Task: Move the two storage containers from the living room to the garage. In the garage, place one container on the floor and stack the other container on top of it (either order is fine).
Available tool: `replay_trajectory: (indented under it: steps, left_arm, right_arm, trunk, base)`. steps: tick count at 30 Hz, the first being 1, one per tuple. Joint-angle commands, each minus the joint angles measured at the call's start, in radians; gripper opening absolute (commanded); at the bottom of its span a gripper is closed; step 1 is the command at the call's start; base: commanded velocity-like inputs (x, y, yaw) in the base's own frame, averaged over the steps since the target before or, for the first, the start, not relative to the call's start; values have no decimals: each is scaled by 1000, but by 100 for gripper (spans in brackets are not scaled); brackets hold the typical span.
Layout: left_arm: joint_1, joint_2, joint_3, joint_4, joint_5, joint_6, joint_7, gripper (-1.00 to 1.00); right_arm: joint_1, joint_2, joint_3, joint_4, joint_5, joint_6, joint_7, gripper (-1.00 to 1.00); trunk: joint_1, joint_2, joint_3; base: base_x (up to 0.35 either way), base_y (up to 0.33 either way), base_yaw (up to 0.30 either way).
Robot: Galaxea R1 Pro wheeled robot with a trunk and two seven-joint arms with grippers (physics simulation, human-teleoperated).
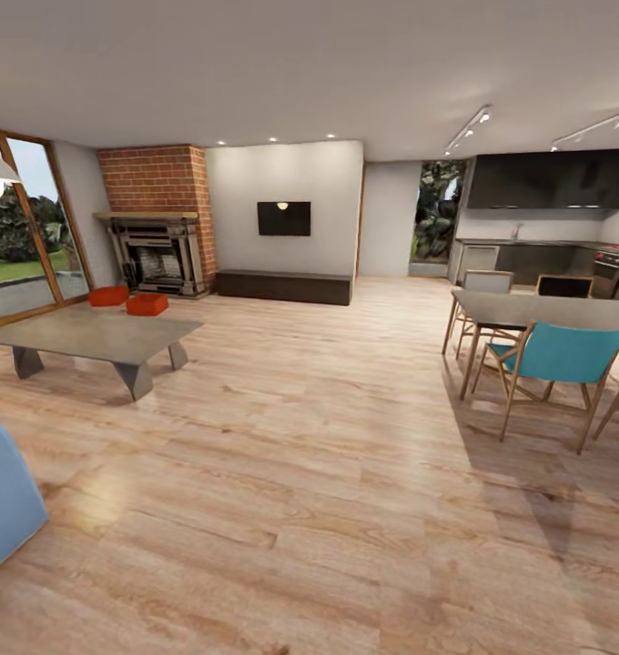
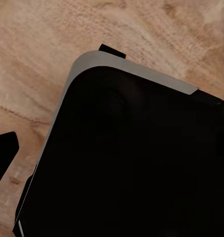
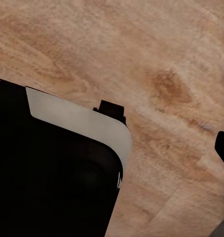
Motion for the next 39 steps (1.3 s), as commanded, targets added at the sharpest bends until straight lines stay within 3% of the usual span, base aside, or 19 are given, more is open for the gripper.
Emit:
replay_trajectory:
  steps: [1,39]
  left_arm:
    - [0,0,1,-1,4,-2,1,100]
    - [0,0,-1,-1,2,0,2,100]
  right_arm:
    - [-1,0,7,3,-11,-6,6,100]
    - [-1,0,7,3,-11,-6,6,100]
  trunk:
    - [1,0,-1]
    - [1,0,-1]
  base:
    - [325,0,0]
    - [325,0,0]
